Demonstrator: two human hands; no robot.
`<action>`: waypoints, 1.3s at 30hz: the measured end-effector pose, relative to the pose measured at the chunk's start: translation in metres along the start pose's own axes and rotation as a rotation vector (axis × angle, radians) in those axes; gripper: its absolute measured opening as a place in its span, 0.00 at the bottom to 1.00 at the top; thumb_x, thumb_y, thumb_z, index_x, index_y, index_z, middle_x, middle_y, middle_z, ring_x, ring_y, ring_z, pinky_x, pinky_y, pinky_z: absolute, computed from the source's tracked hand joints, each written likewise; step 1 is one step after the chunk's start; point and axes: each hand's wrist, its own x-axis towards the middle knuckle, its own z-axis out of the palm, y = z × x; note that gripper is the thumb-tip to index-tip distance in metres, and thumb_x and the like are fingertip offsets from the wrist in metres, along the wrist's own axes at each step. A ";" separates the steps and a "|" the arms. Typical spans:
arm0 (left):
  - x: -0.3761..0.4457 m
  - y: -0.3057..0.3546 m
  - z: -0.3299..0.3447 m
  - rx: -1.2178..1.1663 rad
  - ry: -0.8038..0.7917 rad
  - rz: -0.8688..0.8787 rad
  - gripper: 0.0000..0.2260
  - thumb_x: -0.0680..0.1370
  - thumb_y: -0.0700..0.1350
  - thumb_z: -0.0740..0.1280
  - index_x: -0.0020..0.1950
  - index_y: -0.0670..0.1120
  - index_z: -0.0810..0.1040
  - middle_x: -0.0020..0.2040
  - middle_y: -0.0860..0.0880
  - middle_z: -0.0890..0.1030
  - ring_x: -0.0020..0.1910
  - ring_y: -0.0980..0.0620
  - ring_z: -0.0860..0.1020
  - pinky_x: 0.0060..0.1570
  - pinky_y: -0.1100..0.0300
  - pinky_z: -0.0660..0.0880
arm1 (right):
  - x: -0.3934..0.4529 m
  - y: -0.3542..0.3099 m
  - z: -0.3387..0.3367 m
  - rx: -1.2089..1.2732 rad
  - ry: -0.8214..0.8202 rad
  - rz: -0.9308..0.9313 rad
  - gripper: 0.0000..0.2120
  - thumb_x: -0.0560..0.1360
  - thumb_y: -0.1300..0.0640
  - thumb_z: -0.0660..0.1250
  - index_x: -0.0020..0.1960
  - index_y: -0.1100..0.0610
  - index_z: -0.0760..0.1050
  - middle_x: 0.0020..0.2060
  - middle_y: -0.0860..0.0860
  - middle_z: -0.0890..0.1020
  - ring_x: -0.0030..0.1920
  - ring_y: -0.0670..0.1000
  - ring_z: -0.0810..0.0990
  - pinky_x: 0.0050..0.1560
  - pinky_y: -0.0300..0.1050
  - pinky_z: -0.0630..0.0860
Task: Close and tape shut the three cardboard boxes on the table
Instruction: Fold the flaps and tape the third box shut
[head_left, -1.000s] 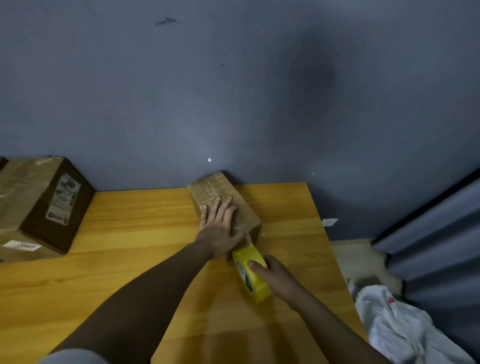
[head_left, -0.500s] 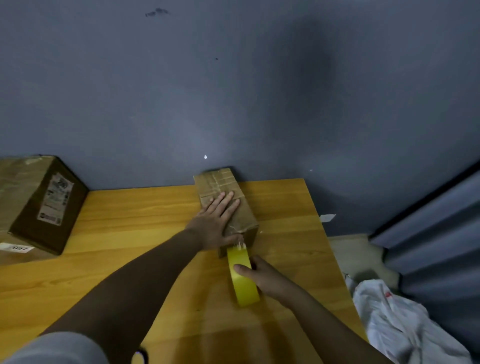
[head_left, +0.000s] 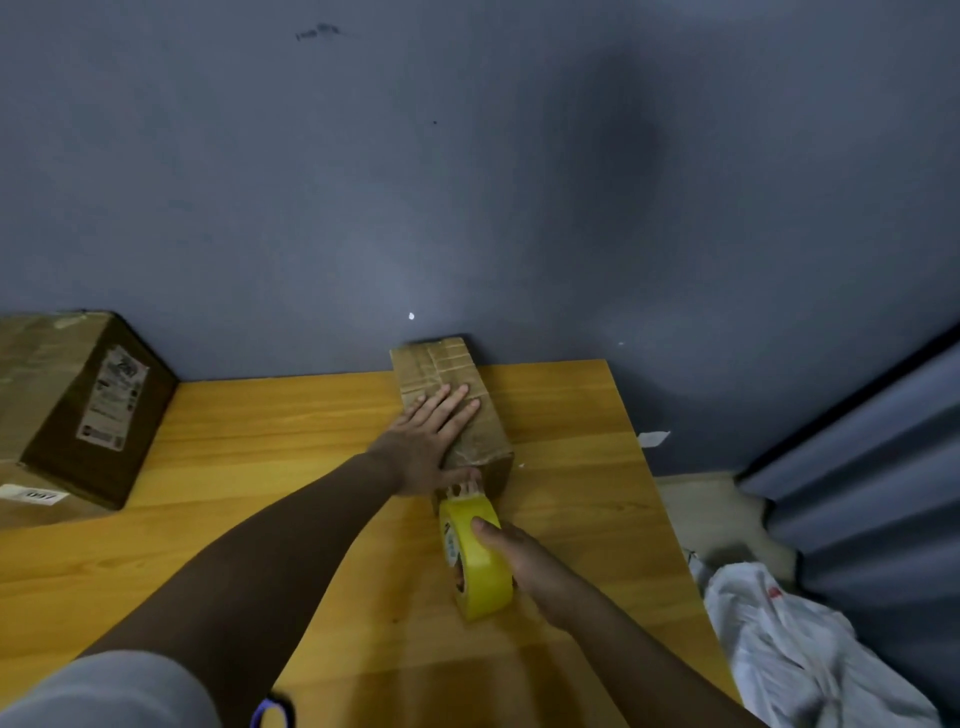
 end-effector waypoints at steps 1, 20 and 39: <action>0.000 -0.002 -0.001 0.004 -0.009 0.008 0.53 0.58 0.79 0.29 0.77 0.51 0.35 0.77 0.50 0.34 0.74 0.52 0.32 0.70 0.55 0.32 | 0.000 0.001 0.004 -0.002 0.010 -0.010 0.11 0.80 0.48 0.60 0.53 0.54 0.76 0.42 0.55 0.82 0.39 0.51 0.82 0.41 0.42 0.79; -0.028 -0.003 -0.009 -0.352 0.254 -0.253 0.24 0.82 0.56 0.55 0.77 0.52 0.58 0.78 0.51 0.56 0.76 0.50 0.54 0.74 0.50 0.53 | 0.002 0.007 0.011 -0.190 0.212 -0.100 0.17 0.80 0.47 0.61 0.59 0.60 0.71 0.50 0.54 0.79 0.49 0.50 0.77 0.44 0.41 0.72; -0.217 -0.006 0.095 -0.614 -0.045 -1.379 0.29 0.78 0.60 0.60 0.72 0.43 0.61 0.69 0.42 0.65 0.69 0.41 0.64 0.64 0.48 0.65 | 0.004 -0.008 0.124 -1.054 -0.045 -0.482 0.07 0.79 0.49 0.60 0.52 0.50 0.75 0.48 0.46 0.79 0.48 0.47 0.77 0.43 0.43 0.72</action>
